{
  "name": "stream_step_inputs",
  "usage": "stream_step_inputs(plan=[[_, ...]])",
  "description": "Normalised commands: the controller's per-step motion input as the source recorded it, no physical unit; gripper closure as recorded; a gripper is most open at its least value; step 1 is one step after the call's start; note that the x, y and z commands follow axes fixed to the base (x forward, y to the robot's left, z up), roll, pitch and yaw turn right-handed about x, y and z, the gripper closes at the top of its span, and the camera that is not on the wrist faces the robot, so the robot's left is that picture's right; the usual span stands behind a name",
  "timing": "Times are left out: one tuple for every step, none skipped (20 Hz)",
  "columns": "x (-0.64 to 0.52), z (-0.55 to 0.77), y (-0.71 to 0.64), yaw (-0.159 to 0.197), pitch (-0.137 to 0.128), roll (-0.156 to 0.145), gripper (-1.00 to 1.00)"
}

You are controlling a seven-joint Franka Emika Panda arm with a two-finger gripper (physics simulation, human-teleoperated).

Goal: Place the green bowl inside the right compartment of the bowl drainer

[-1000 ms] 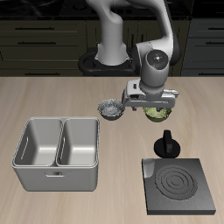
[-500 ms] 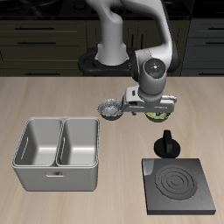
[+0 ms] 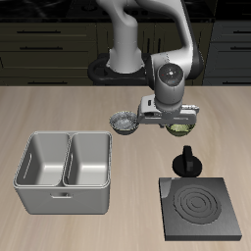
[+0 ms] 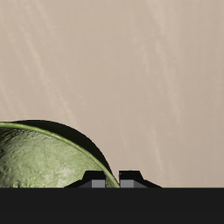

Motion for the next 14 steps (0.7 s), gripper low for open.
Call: stream_step_inputs(plan=[[-0.10, 0.00, 0.07, -0.026, 0.009, 0.016, 1.00], [-0.05, 0.11, 0.05, -0.007, -0.034, 0.013, 1.00], [-0.02, 0.16, 0.04, -0.045, -0.041, 0.064, 1.00], [0.00, 0.07, 0.03, -0.046, 0.014, 0.026, 1.00], [0.00, 0.00, 0.00, 0.000, 0.000, 0.000, 1.00], [0.00, 0.00, 0.00, 0.000, 0.000, 0.000, 1.00], [0.16, 0.39, -0.13, -0.018, -0.146, 0.010, 1.00], [0.00, 0.03, 0.00, -0.008, -0.004, 0.013, 1.00], [-0.01, 0.14, -0.04, 0.012, -0.024, -0.004, 1.00], [-0.02, 0.34, -0.11, 0.052, -0.089, -0.042, 1.00], [-0.04, 0.29, -0.07, -0.028, -0.005, 0.021, 1.00], [-0.07, 0.34, -0.06, 0.019, -0.080, -0.038, 1.00], [-0.08, 0.45, -0.05, 0.019, -0.072, 0.027, 1.00], [-0.15, 0.70, -0.11, 0.038, -0.128, -0.017, 1.00]])
